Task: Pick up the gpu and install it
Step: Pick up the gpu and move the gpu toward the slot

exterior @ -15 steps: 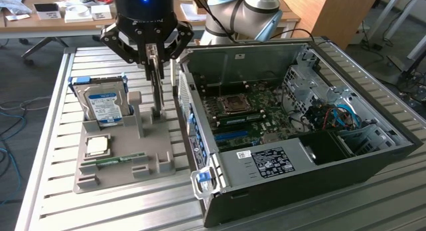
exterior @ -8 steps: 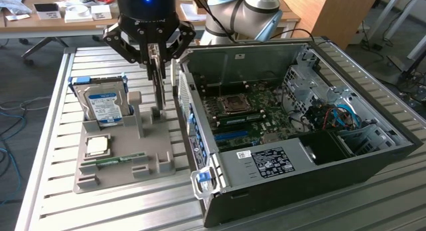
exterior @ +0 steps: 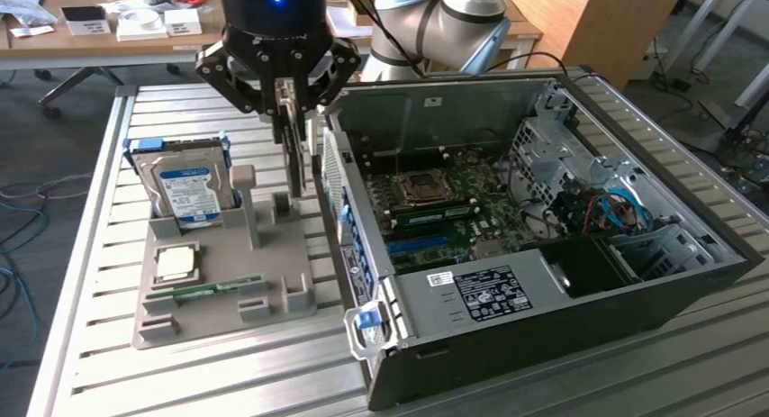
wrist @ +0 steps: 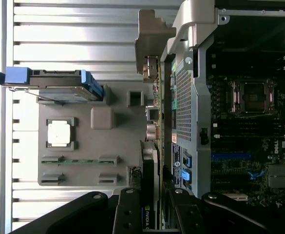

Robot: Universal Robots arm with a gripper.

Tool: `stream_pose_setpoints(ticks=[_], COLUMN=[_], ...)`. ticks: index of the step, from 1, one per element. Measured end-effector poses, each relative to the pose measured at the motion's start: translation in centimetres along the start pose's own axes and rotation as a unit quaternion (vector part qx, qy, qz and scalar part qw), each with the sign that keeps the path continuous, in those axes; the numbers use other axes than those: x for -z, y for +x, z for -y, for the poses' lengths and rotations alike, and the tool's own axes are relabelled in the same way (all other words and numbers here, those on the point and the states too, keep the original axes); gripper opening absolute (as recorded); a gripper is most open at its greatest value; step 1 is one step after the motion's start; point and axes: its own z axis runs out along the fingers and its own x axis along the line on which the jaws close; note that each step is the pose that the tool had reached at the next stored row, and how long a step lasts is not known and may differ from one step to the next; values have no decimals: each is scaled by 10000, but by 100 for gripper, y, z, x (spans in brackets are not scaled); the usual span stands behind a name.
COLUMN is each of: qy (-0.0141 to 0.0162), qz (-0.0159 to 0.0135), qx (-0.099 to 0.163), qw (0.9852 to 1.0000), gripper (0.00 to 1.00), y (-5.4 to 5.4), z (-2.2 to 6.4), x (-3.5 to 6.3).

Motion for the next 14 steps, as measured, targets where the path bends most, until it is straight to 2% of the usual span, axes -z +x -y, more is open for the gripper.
stream_pose_setpoints(ticks=[14], qy=[-37], qz=[-1], qx=[-1], qw=[10000], gripper=[27], y=[-189], z=[-5], x=[-6])
